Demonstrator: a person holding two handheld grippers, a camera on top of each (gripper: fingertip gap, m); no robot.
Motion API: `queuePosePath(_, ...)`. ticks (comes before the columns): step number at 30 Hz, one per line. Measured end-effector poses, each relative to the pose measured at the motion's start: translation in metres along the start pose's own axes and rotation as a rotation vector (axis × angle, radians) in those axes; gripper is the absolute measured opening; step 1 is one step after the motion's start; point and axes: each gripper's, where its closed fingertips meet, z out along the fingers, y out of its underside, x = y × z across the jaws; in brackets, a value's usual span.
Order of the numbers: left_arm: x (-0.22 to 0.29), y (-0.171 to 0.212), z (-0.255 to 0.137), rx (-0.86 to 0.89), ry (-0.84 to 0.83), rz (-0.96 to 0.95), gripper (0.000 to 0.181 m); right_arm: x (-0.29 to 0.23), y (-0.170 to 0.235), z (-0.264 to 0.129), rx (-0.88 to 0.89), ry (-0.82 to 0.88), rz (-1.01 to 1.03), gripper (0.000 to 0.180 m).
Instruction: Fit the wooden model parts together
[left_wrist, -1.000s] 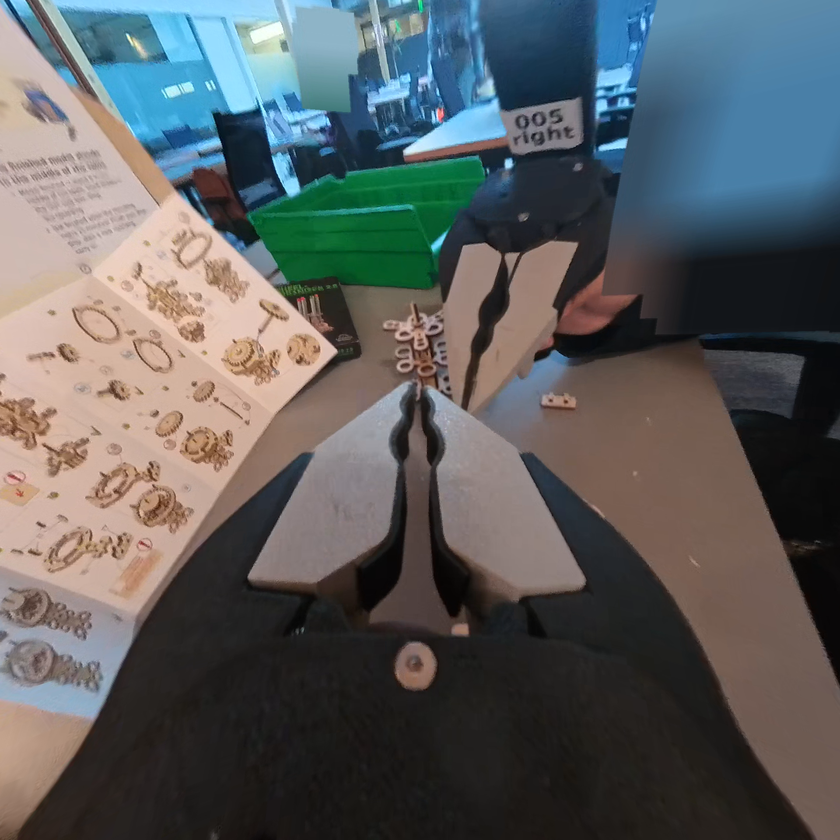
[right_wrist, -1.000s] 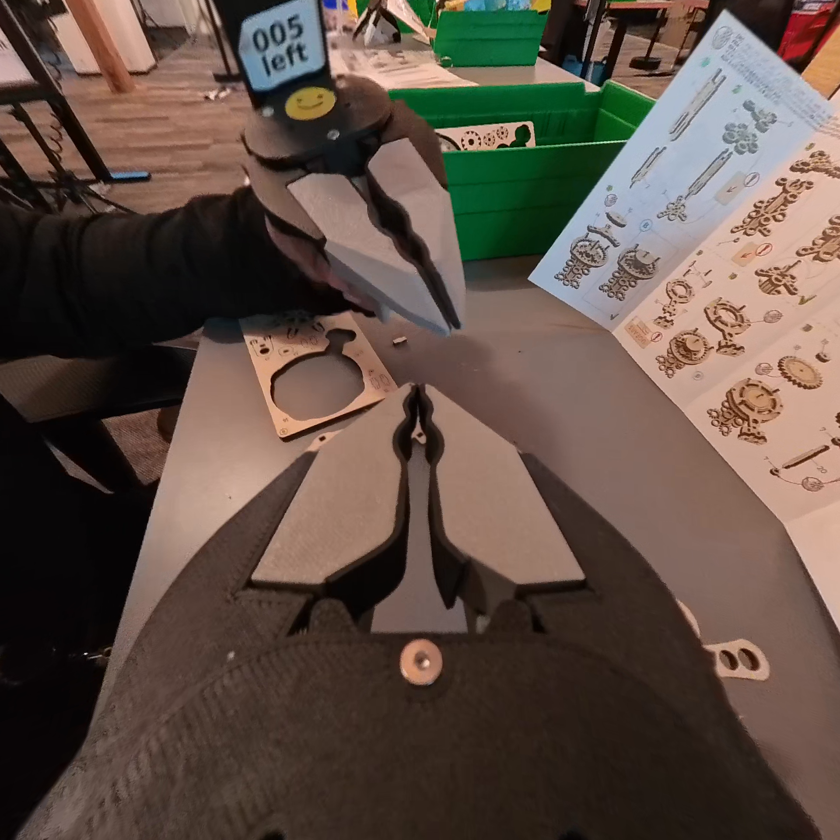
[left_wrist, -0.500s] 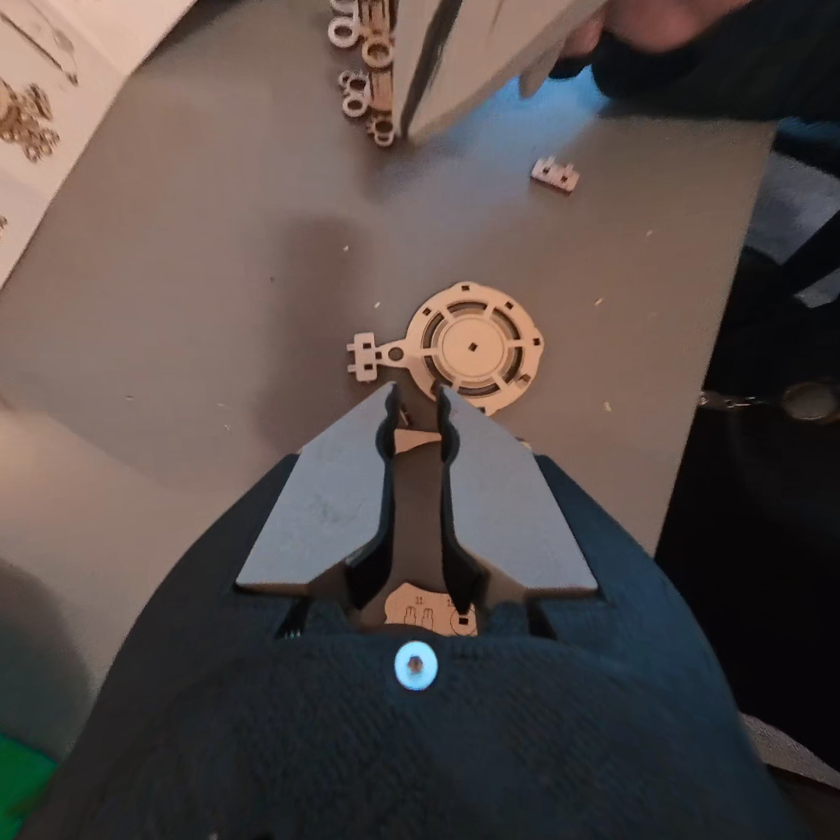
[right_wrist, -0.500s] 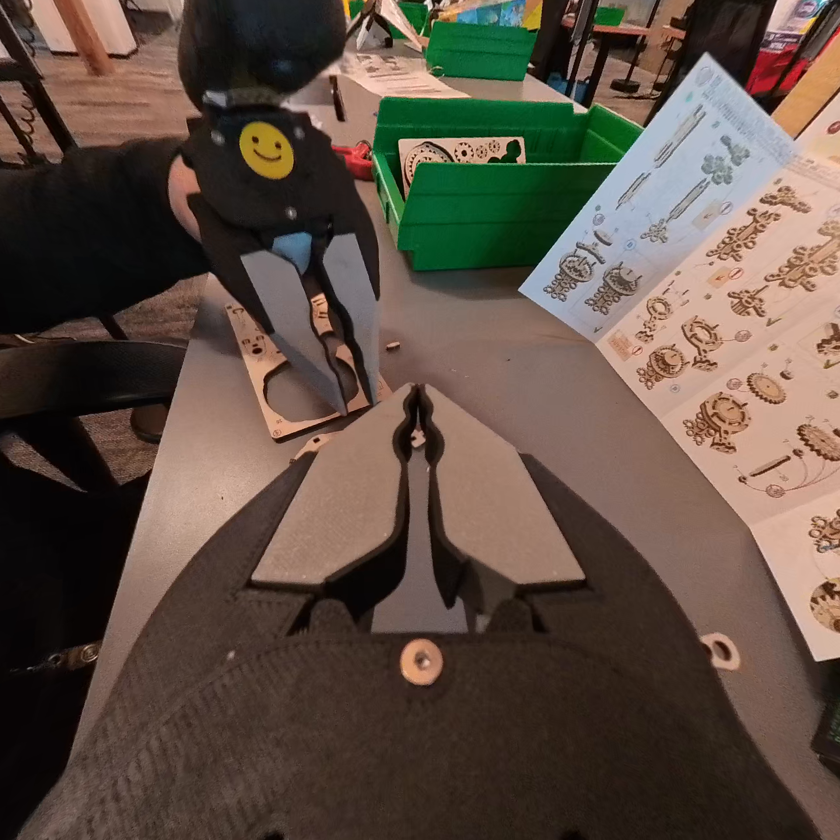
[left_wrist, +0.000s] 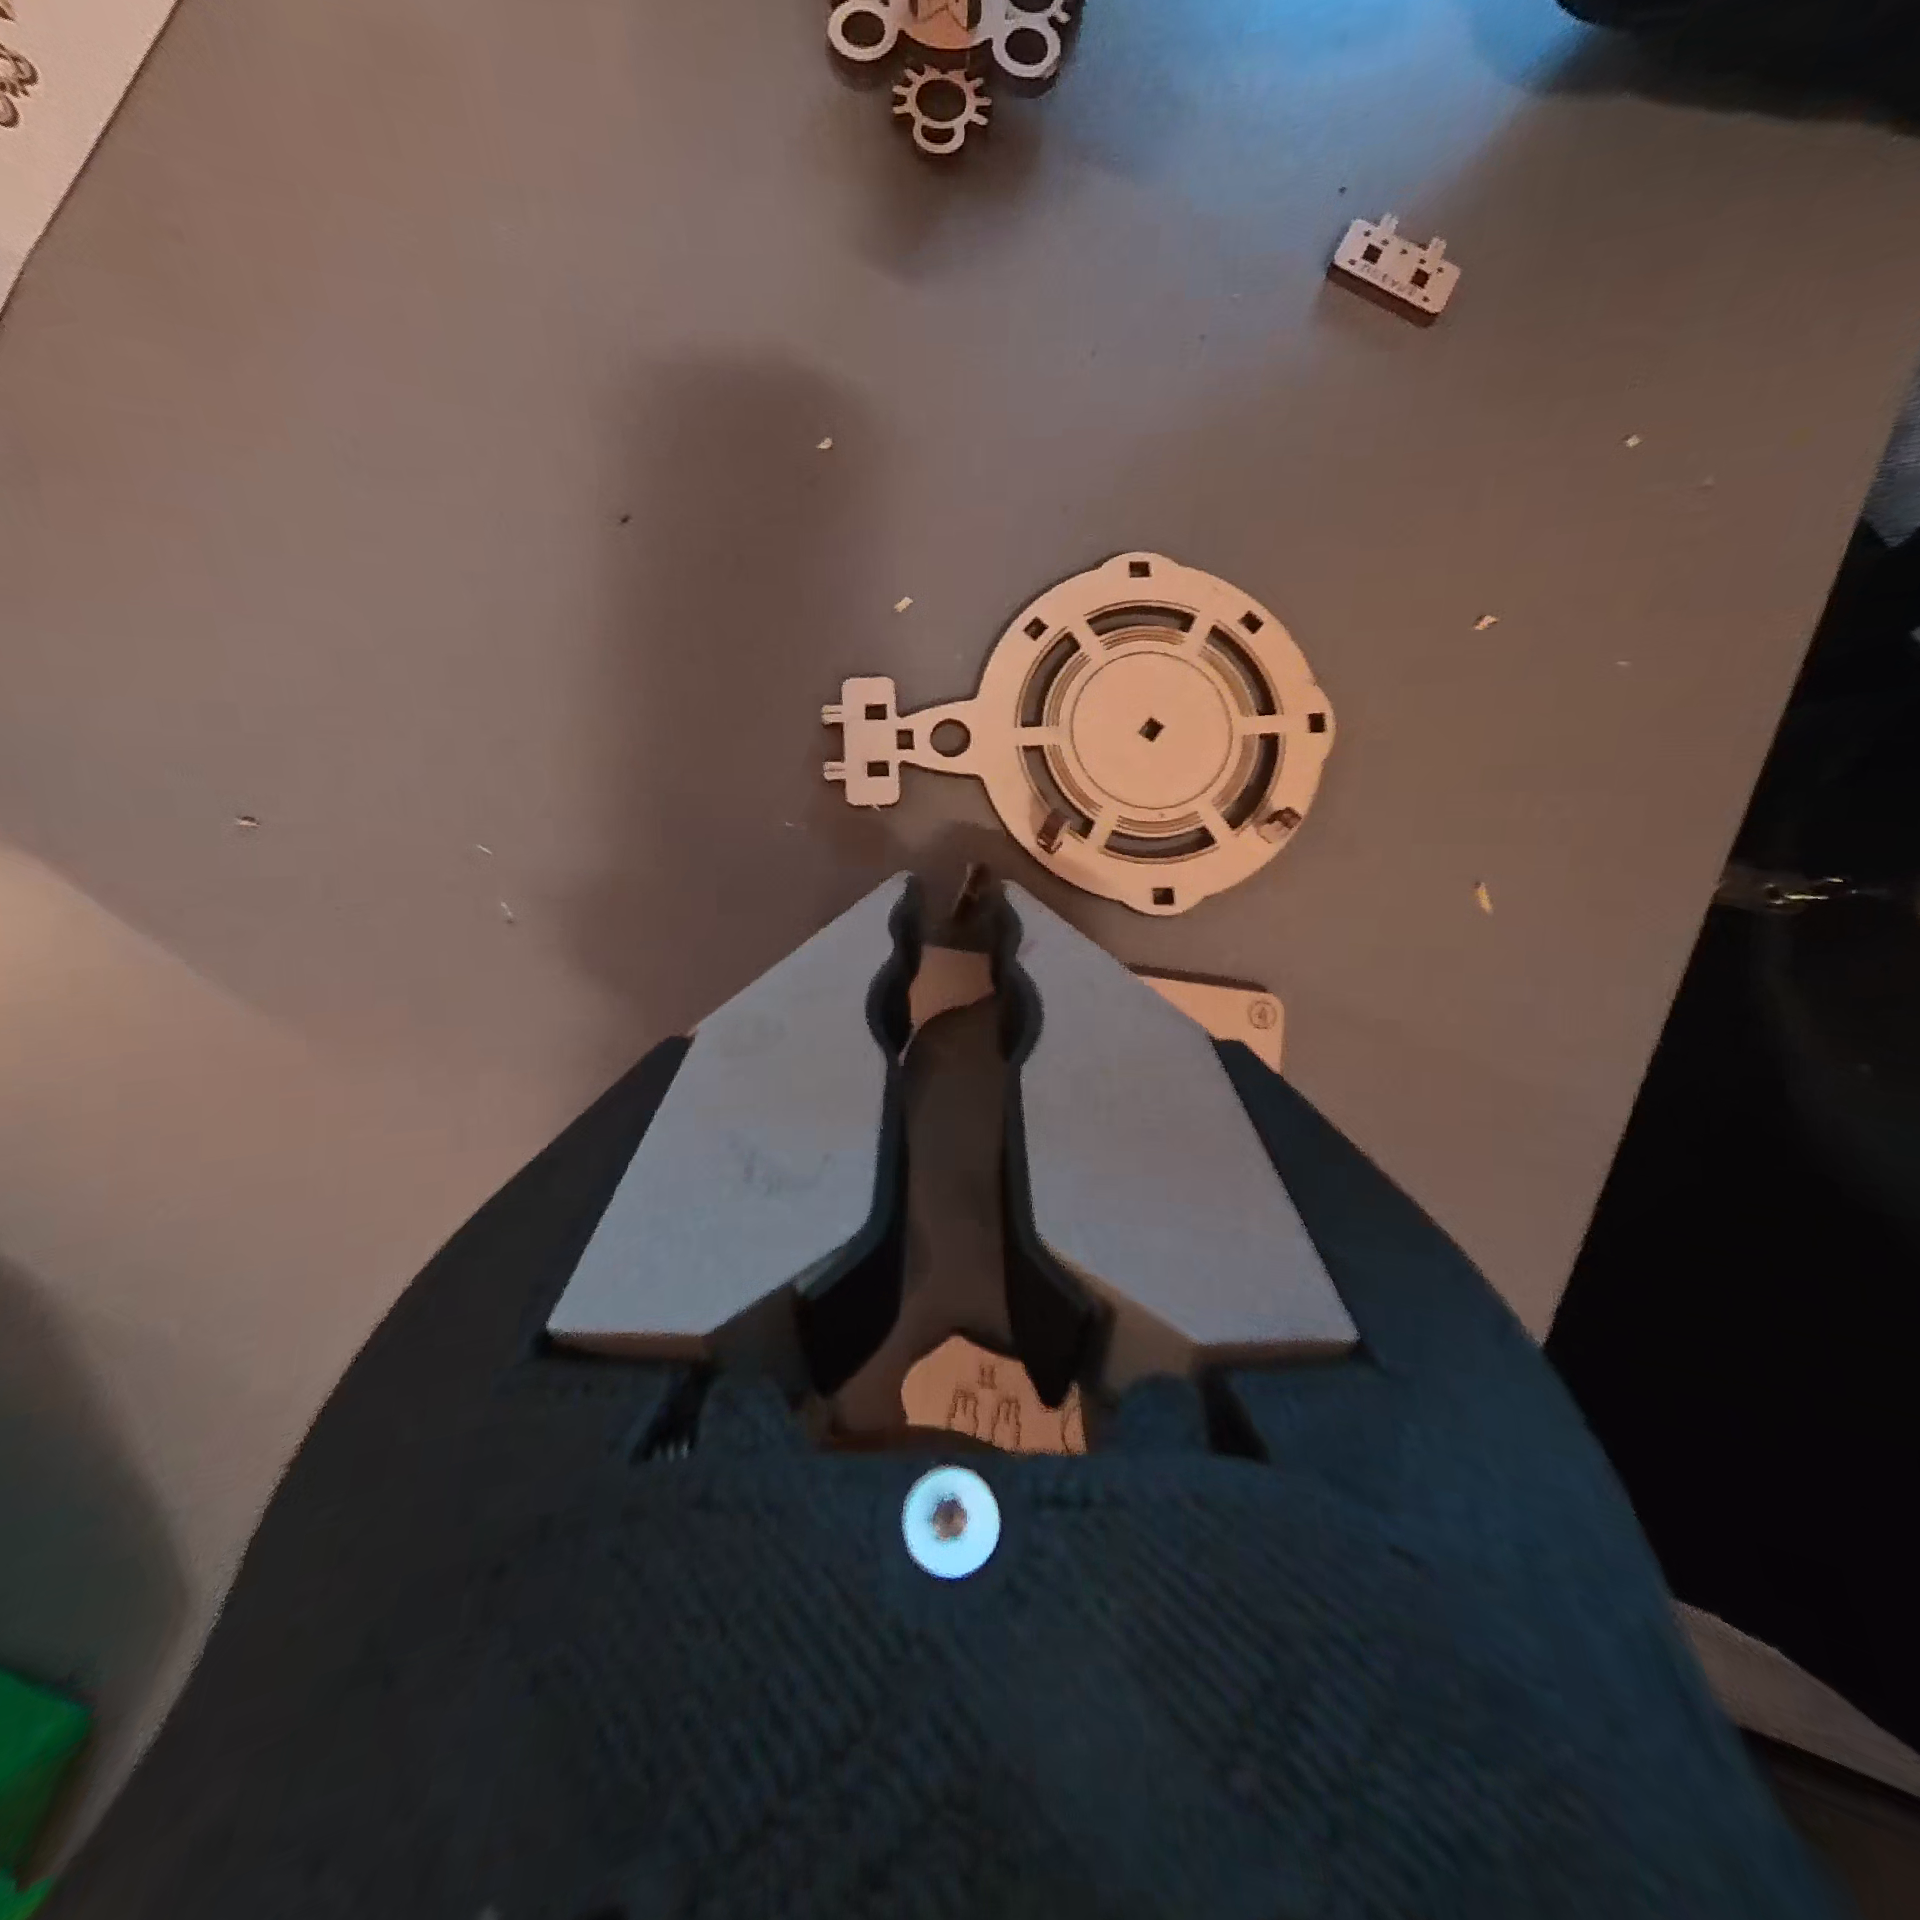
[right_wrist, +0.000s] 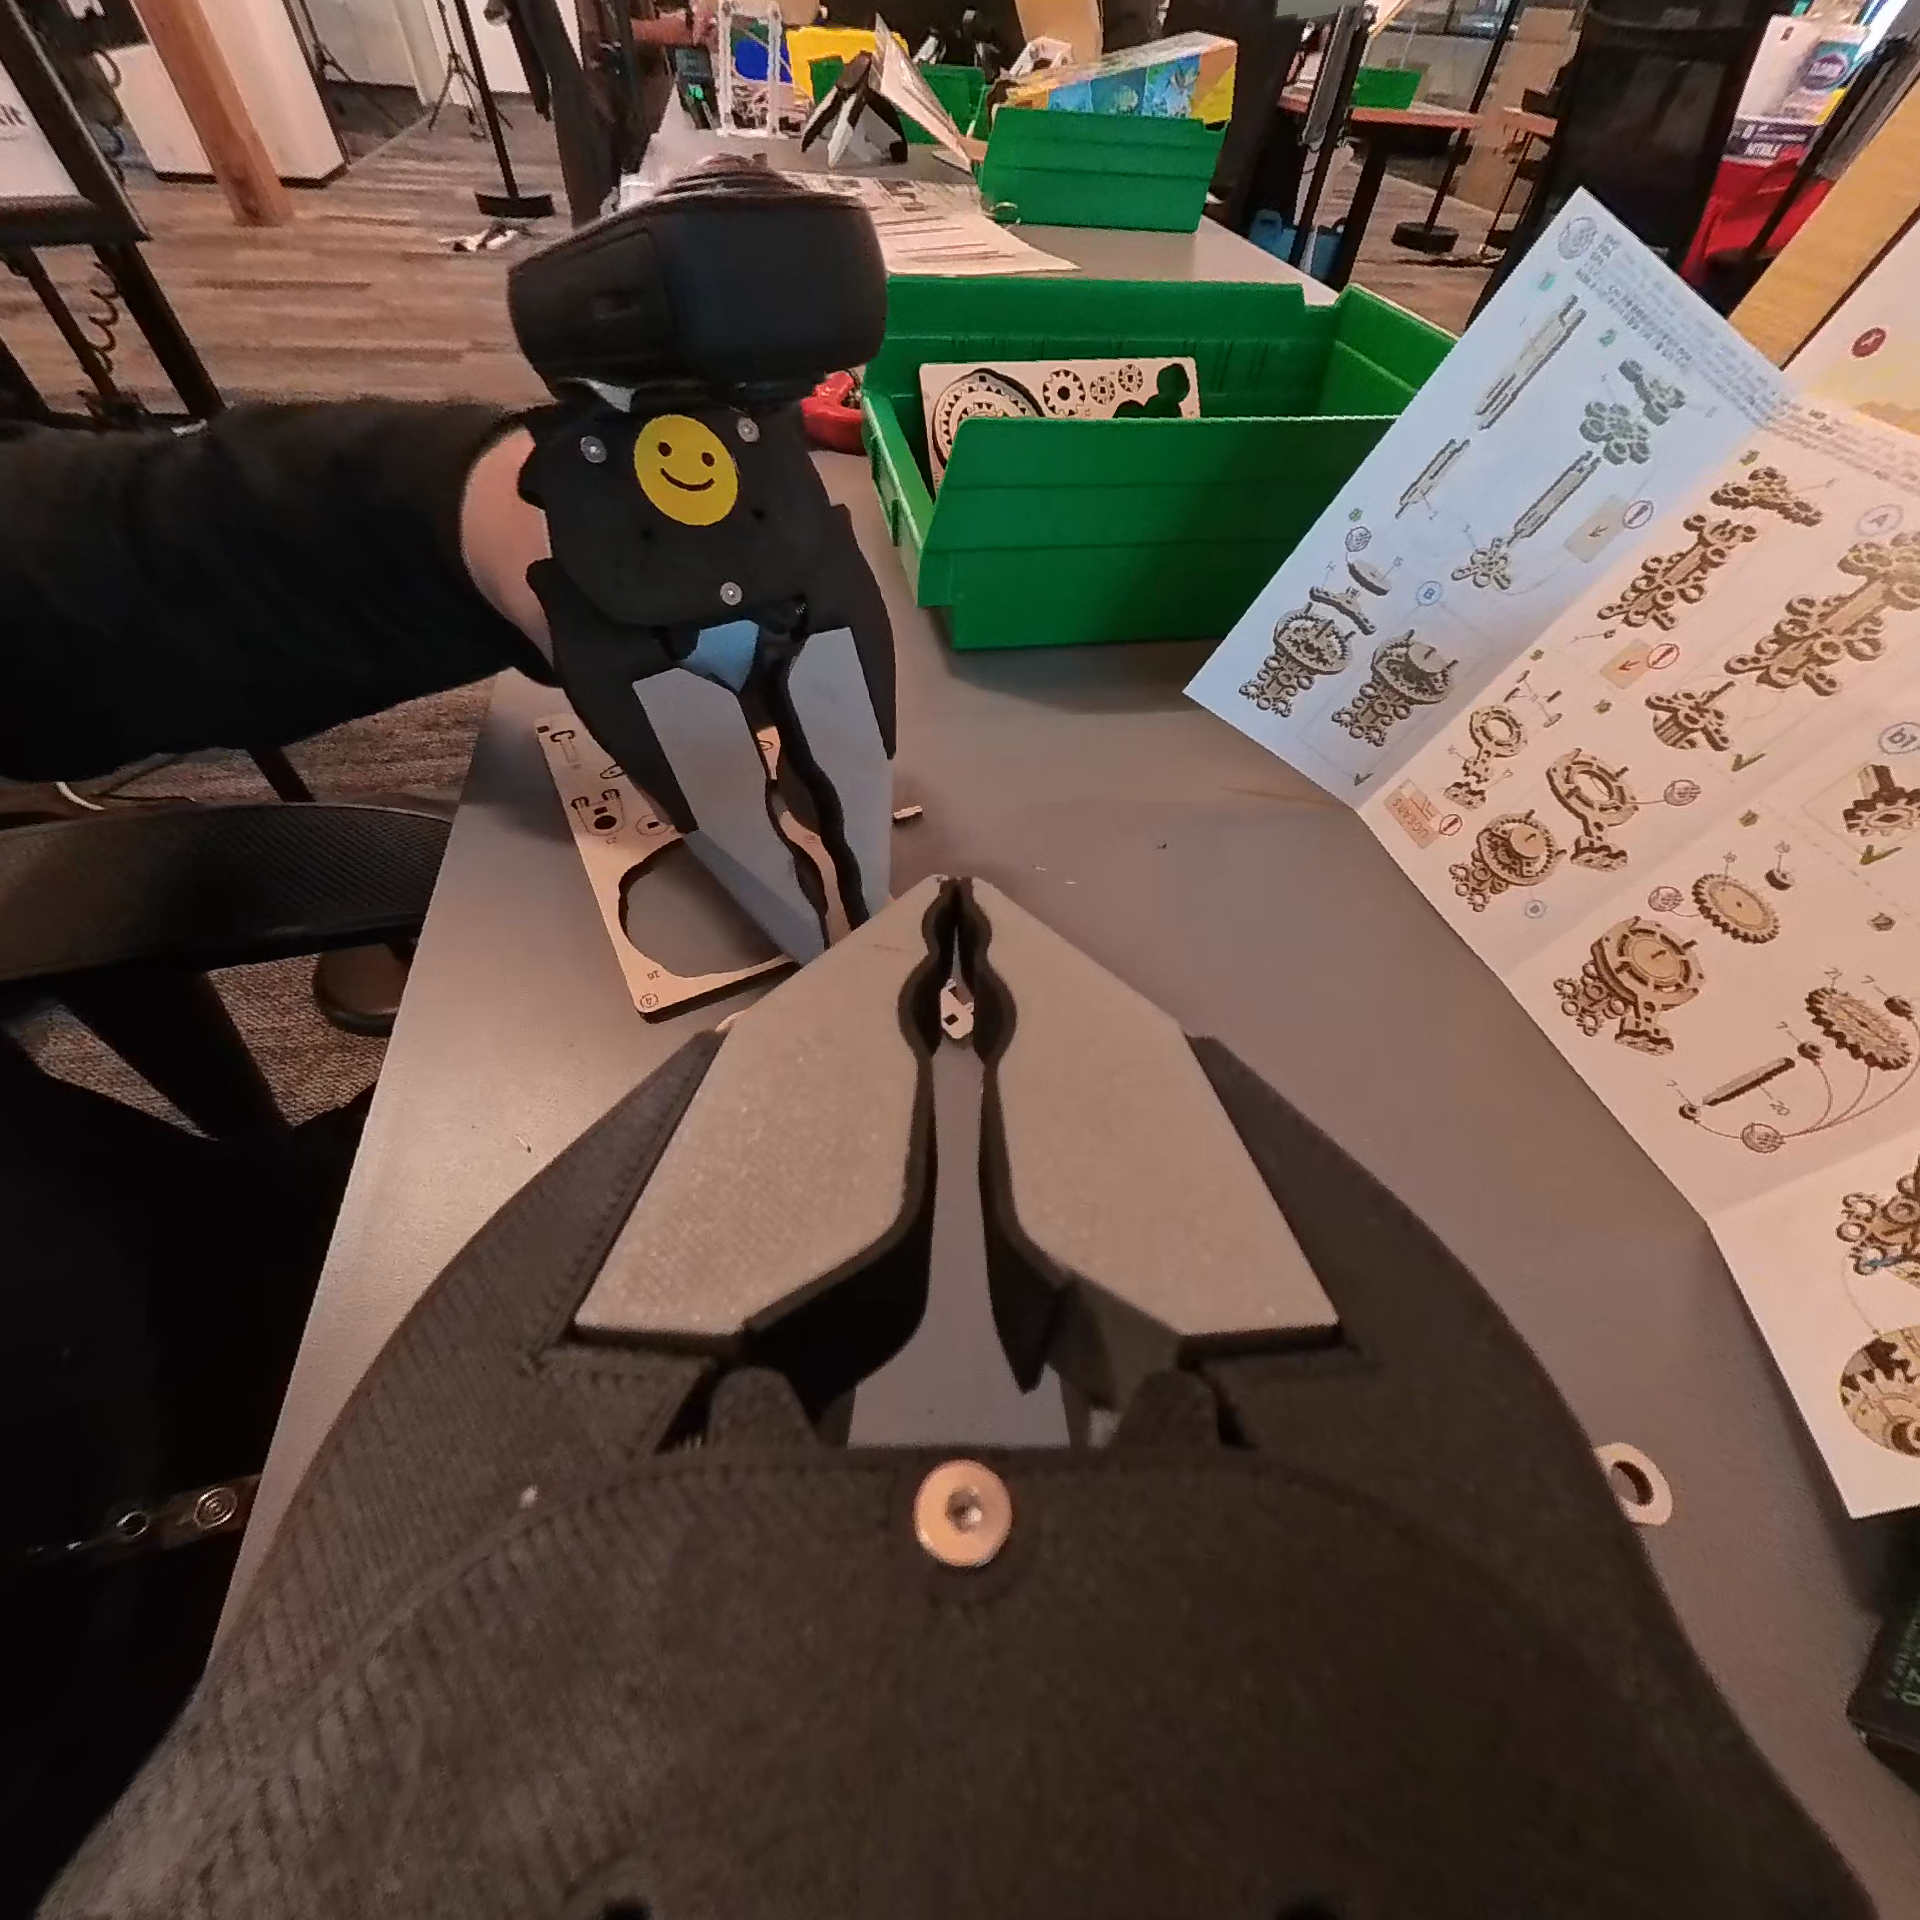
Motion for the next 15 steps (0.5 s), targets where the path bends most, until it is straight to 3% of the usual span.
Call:
queuePosePath(9, -0.004, -0.004, -0.001, 0.037, 0.023, 0.022, 0.001, -0.005, 0.002, 0.002, -0.015, -0.027, -0.001, 0.0)
queuePosePath(15, 0.007, -0.041, -0.023, 0.286, 0.143, -0.024, 0.001, -0.017, 0.005, 0.005, -0.036, -0.09, -0.021, 0.0)
